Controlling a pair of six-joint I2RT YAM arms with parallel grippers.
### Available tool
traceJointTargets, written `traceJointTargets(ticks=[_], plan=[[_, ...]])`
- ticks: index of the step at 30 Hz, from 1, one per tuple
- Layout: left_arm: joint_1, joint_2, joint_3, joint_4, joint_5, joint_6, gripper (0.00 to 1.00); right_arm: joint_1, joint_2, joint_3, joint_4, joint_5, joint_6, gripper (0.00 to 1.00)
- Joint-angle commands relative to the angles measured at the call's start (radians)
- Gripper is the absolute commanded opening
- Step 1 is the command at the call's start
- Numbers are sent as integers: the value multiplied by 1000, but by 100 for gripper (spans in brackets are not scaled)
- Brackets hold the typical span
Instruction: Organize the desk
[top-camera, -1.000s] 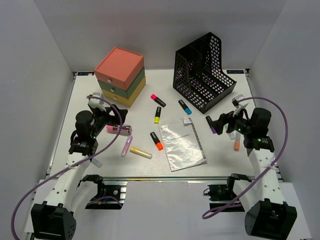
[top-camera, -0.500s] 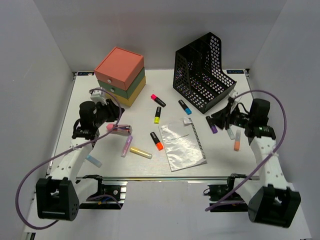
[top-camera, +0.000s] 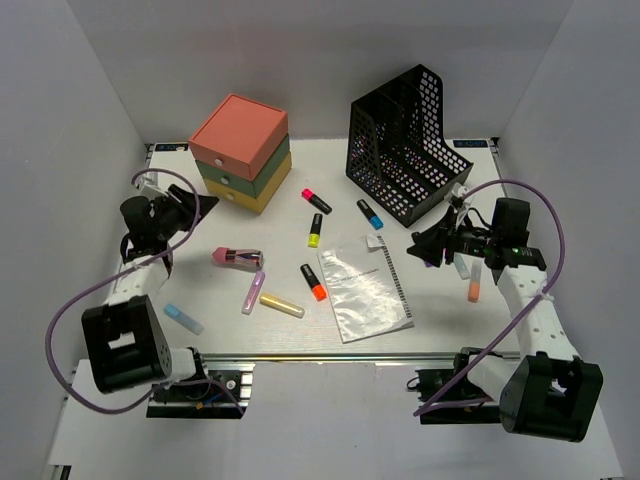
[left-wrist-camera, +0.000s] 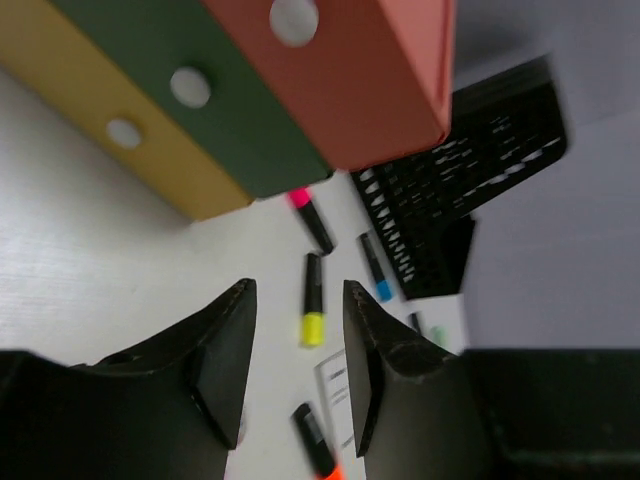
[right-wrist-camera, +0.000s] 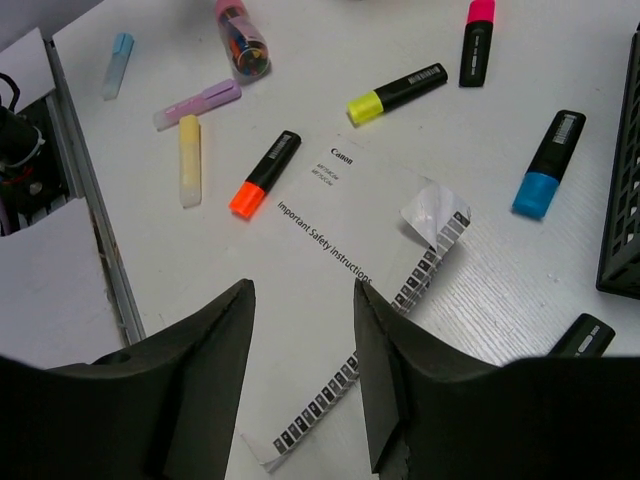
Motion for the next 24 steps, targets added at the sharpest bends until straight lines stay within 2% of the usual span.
traceJointTargets(ticks=[1, 2, 3, 5, 8, 9, 10, 19, 24], plan=[[30, 71, -29, 388, 165, -271, 51, 6, -30, 17, -51, -24, -84, 50], [30, 124, -32, 508, 174, -306, 53, 3, -36, 14, -46, -26, -88, 50], [41, 151, -28, 559, 183, -373, 56, 5, -36, 12, -48, -26, -92, 50], [41, 201, -17, 669, 190, -424, 58, 3, -42, 7, -49, -26, -104, 50], [41, 272, 26, 717, 194, -470, 62, 5, -44, 6, -51, -21, -117, 49], [41, 296, 53, 724, 196, -472, 64, 3, -42, 6, -53, -16, -117, 49], [41, 307, 64, 727, 197, -473, 72, 3, -44, 4, -53, -16, -118, 49], [41, 438, 179, 730, 190, -470, 75, 5, -21, -2, -45, -3, -121, 49], [41, 472, 219, 684, 174, -447, 70, 6, -12, -3, -42, 16, -121, 49]])
